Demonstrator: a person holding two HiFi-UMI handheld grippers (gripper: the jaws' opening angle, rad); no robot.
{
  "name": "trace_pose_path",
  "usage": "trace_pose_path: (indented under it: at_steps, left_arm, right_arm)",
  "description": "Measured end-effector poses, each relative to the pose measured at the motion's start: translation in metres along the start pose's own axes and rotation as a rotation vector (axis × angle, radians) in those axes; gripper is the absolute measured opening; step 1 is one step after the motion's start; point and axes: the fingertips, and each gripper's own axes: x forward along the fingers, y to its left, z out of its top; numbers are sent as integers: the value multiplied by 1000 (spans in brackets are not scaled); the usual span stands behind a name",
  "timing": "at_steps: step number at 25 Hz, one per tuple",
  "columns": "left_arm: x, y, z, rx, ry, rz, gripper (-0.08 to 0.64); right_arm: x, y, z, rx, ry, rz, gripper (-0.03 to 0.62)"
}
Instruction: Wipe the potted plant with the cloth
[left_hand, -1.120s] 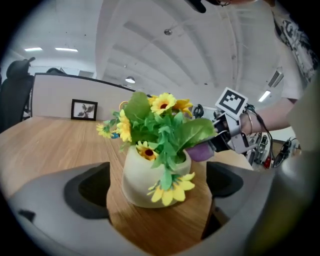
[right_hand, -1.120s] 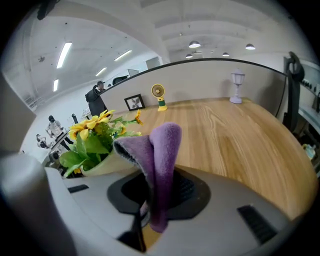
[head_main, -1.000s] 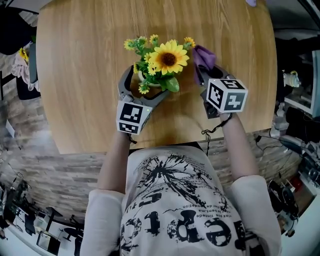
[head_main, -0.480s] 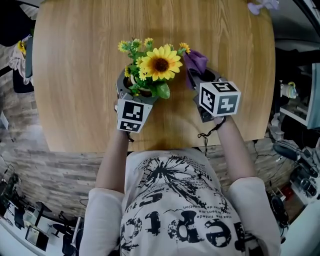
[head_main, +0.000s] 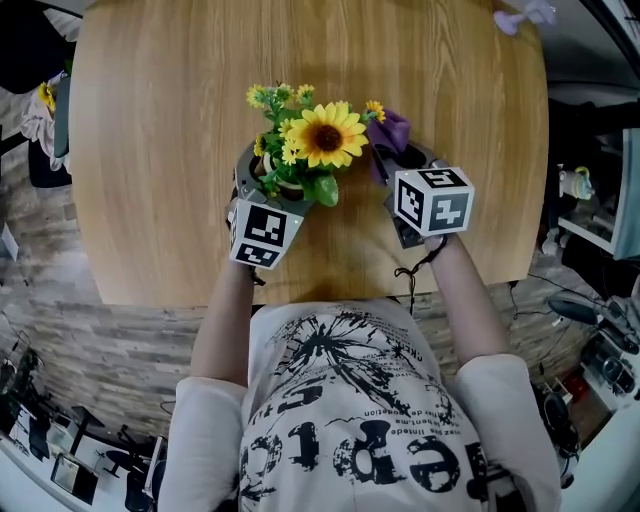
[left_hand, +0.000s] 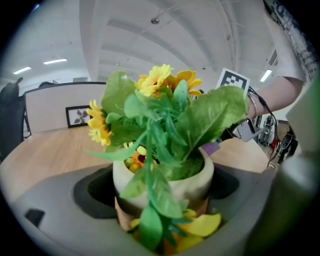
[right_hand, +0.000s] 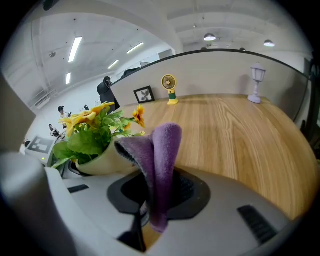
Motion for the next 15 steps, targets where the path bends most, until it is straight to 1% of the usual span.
trace_pose_path:
  at_steps: [3,7,11,15]
  left_arm:
    - [-13,-1,3,15,-2,-40,520]
    - [-22,-4,24,2,-57,-92,520]
    - [-35,-3,47,7,-103,-142,520]
    - [-54,-1,71,31,-128,-179,520]
  right_arm:
    - [-5,6,-1,21,-7,-22,80]
    - [-14,6,-4,58,-12,-48,80]
    - [-17,11,-3,66,-28,-43,80]
    - [-24,23,11,71,-73,-28,80]
